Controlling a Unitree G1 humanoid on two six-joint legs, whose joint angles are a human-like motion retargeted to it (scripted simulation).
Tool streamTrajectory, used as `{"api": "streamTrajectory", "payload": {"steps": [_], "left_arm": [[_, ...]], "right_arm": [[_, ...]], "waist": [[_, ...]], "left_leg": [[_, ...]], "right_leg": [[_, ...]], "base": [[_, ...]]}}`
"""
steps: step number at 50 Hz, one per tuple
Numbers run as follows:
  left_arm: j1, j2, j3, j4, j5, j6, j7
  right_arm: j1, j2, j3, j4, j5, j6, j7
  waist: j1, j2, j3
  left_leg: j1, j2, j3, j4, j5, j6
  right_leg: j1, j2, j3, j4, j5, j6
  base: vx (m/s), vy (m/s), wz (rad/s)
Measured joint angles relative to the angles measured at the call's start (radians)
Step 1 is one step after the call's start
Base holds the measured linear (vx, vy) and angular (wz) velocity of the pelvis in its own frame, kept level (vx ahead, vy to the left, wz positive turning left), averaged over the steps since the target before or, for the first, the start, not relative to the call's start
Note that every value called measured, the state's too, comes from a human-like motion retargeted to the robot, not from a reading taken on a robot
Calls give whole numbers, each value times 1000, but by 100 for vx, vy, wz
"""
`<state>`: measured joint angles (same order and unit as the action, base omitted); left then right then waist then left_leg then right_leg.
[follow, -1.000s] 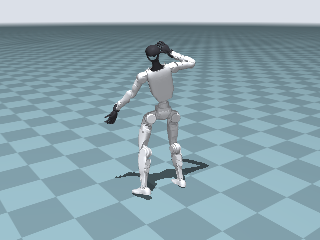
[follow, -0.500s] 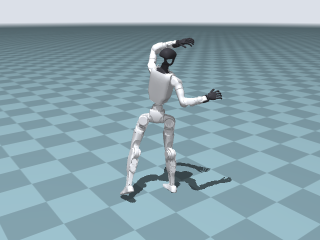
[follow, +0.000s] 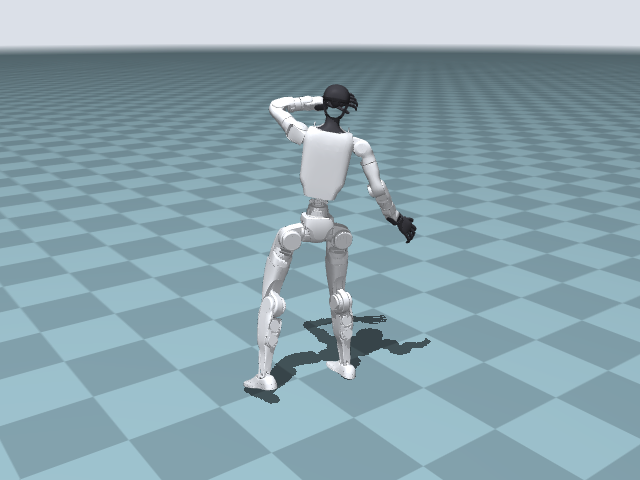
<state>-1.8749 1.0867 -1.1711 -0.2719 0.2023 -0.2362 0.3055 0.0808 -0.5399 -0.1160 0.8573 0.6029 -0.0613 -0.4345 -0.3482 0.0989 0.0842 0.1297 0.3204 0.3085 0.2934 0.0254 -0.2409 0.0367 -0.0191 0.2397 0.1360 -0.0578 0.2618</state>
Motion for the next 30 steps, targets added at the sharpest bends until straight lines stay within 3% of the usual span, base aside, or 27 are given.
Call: {"api": "streamTrajectory", "payload": {"steps": [8,18,23,30], "left_arm": [[366,64,238,-71,-24,-22,20],[1054,2,585,-94,-106,-34,35],[1460,-49,777,0,-64,-21,72],[1914,-140,1070,309,-27,35,102]], "right_arm": [[-148,131,64,154,159,-37,-38],[-407,249,188,9,63,-67,-153],[-586,225,255,-95,-22,-64,-180],[-751,72,366,-171,-138,-39,-224]], "waist": [[110,-71,37],[375,-144,77],[569,-207,116],[875,-304,194]], "left_leg": [[-51,-44,-2,-75,-62,15],[-108,-103,-201,-198,-80,16],[-127,-146,-312,-257,-56,20],[-174,-201,-421,-304,-36,30]], "right_leg": [[14,-76,-211,32,-34,-6],[96,-122,-516,40,-69,-27],[124,-148,-628,46,-80,-35],[137,-183,-753,49,-84,-37]], "base": [[-10,12,147],[-3,10,162],[4,9,120],[11,9,93]]}}
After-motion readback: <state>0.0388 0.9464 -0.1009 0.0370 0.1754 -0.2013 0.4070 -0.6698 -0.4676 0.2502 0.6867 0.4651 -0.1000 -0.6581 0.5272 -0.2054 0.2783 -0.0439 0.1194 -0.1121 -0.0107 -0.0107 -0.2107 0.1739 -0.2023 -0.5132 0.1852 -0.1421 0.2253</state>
